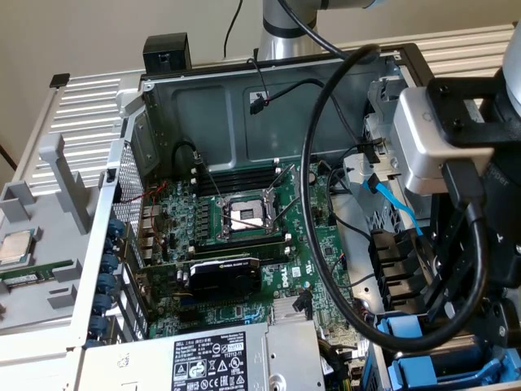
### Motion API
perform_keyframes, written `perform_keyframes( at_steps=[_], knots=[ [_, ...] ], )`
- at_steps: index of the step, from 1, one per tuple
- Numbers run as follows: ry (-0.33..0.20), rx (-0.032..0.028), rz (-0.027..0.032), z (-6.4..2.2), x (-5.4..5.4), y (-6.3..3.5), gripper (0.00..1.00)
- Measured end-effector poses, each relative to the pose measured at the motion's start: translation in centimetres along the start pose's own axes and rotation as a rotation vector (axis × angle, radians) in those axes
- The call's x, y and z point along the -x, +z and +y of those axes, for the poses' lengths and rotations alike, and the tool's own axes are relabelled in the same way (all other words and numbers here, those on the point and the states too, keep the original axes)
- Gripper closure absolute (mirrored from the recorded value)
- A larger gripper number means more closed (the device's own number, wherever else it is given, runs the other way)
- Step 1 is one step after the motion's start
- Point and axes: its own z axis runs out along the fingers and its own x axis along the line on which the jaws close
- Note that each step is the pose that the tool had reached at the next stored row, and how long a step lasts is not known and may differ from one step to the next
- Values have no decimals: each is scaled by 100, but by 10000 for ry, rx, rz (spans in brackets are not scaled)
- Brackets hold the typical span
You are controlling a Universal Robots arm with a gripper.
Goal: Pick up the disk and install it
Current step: 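Insert the second disk wire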
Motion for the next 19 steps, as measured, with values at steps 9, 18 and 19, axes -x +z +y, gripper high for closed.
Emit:
perform_keyframes(
  at_steps=[9,18,19],
  knots=[
    [0,0,2,0,0,5,84],
    [0,-1,0,1,-1,8,84],
    [0,-1,0,1,-1,8,84]
  ],
)
